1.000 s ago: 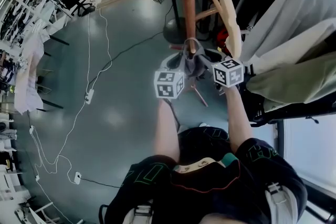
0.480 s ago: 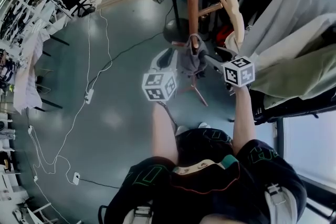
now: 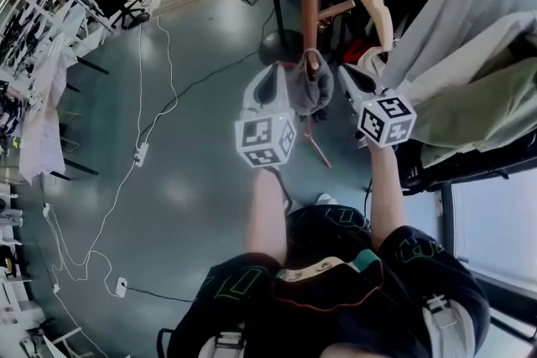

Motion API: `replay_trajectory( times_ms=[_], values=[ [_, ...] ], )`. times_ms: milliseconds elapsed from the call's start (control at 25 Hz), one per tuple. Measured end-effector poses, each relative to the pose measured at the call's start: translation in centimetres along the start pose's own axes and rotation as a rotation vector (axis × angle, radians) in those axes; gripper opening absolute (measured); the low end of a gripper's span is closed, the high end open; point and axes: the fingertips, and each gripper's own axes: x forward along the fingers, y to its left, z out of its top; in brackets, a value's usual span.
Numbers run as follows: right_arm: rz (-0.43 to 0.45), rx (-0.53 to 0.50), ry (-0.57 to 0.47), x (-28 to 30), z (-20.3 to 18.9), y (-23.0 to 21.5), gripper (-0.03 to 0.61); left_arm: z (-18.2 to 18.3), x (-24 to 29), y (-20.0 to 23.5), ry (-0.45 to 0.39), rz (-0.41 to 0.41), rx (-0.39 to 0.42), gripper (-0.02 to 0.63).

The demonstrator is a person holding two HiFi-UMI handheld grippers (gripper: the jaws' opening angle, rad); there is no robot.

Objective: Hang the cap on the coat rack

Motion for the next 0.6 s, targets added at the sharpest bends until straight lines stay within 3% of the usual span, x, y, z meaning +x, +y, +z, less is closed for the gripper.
replay_trajectory(
  times_ms=[240, 600],
  values=[
    [-0.168, -0.103, -0.006, -1.2, 1.5, -1.5, 0.003, 0.7, -0.5, 1.2, 0.008, 0.103, 0.063, 0.009],
    [-0.178, -0.097, -0.041, -1.7, 2.4, -2.0, 0.003, 0.7, -0.2, 0.9, 0.003, 0.084, 0.075, 0.009]
  ],
)
